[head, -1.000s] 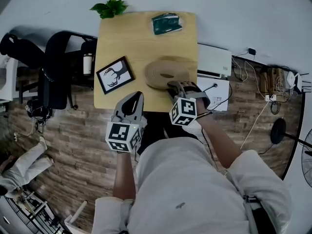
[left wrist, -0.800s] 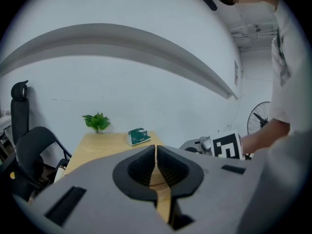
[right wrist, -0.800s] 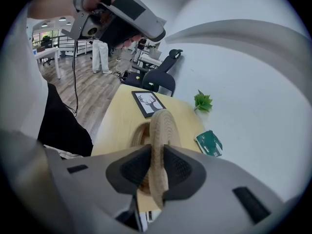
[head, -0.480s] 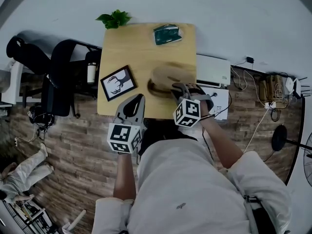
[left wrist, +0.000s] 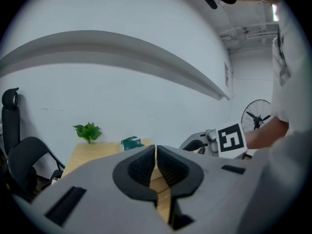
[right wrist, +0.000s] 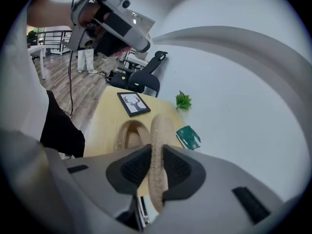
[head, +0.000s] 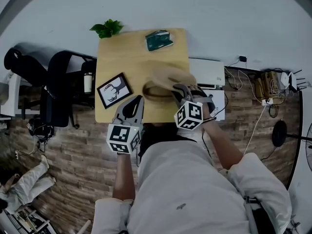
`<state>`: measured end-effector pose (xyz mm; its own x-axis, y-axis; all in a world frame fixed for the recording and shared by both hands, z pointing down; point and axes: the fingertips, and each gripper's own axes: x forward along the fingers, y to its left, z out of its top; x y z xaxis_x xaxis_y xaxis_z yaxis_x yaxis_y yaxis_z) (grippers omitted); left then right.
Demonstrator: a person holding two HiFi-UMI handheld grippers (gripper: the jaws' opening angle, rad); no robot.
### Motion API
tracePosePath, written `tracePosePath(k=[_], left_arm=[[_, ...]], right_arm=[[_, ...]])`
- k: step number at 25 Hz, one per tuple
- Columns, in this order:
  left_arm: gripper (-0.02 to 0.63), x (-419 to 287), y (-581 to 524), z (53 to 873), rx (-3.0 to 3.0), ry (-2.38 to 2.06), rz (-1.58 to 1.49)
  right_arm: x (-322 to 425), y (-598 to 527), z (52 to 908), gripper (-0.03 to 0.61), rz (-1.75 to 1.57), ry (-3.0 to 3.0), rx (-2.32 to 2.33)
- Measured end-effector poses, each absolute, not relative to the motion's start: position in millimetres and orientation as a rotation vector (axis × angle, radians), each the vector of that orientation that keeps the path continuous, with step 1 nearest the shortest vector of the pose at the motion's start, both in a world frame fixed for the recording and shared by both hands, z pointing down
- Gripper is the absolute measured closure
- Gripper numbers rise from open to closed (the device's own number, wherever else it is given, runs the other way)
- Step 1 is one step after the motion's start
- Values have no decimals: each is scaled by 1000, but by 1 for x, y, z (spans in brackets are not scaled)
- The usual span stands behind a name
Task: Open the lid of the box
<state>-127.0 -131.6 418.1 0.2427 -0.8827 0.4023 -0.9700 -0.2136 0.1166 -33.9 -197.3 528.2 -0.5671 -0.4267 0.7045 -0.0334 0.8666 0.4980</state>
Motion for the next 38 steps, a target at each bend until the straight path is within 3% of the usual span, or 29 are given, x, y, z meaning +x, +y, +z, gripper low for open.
tracePosePath(k=[14,25,38], left_arm=[[601,-112,-137,428,2219,-1635,383],[601,-115,-144,429,2221,-1635,395],[601,-125,-136,429,2195,-1659,393]], right_arm=[[5,-200,499,505,-256,-2269,543],[33,-209,481,505,245,-2512,709],[44,-212,463,505,540,-2644,823]])
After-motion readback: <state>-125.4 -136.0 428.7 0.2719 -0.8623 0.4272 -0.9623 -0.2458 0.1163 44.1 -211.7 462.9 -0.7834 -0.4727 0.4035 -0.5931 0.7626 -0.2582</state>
